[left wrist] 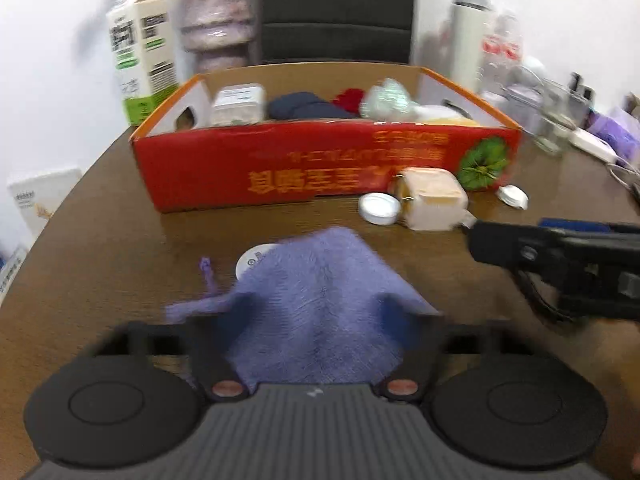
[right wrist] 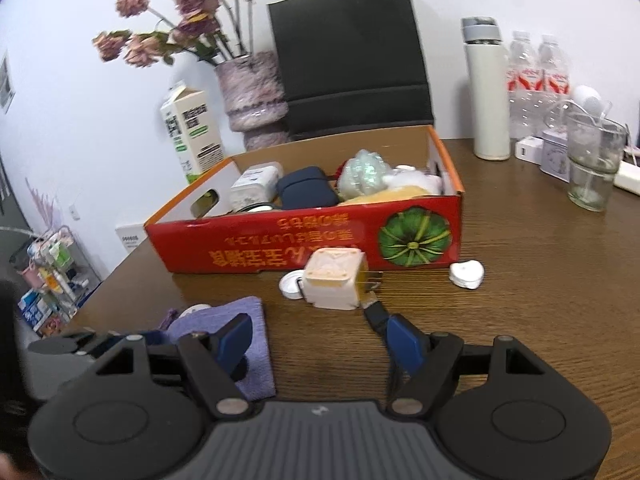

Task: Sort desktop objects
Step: 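Grasp the purple cloth bag with the left tool while the right tool grasps the white round lid, then drop the cloth bag into the box with the left tool while the right tool drops the lid in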

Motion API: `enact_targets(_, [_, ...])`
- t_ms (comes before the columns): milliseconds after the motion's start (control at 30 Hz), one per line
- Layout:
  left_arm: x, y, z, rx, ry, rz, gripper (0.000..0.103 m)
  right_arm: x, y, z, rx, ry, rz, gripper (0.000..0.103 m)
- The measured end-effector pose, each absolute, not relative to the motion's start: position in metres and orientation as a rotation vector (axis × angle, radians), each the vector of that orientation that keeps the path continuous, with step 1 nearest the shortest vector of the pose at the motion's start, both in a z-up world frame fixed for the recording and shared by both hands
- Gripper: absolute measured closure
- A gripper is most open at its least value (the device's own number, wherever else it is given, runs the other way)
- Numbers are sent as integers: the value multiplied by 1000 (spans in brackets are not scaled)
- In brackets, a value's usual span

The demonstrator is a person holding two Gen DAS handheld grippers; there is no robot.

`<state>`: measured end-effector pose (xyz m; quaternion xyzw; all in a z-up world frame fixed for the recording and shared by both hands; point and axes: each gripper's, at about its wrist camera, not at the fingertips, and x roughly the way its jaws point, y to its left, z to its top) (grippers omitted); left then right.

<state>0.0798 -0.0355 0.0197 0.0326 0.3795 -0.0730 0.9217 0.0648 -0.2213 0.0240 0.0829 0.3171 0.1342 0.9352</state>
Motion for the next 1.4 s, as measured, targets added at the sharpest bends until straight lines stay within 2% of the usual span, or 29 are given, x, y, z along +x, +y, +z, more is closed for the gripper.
enact_targets(33, [78,-33,21,69,793,-151,91,65,-223,24,172,649,269,29])
enact_targets(67, [76,-30,23,67,804,-165,96,65,-225,23,173,650,267,29])
enact_targets(133, [68,-21,23,53,803,-191,97,64,-226,23,173,647,270,29])
enact_targets(267, [40,1,26,-26,811,-228,99,63,-222,23,157,650,292,29])
enact_targets(467, [13,33,49,-35,710,-103,99,78,-182,25,102,658,427,29])
enact_targets(533, [14,43,54,-39,690,-52,99,92,-158,20,63,681,481,36])
enact_targets(600, [15,52,58,-58,681,-21,99,105,-137,15,13,698,495,48])
enact_targets(733, [16,61,64,-75,660,0,99,118,-111,5,-36,723,508,51])
enact_targets(833, [23,64,70,-79,641,2,99,122,-101,-1,-81,714,481,58])
enact_targets(867, [26,65,75,-83,627,1,99,121,-98,0,-96,708,473,65])
enact_targets(900, [29,65,79,-89,613,-1,99,121,-97,0,-107,705,471,65])
enact_targets(1067, [64,59,119,-70,526,-89,99,119,-104,11,-71,728,440,65])
enact_targets(1233, [125,47,161,-39,461,-165,99,118,-146,78,45,578,420,65])
enact_targets(1300, [158,40,164,-39,478,-168,99,132,-165,100,57,536,383,65])
enact_targets(1400, [216,27,143,-57,615,-226,99,169,-184,110,60,565,321,65])
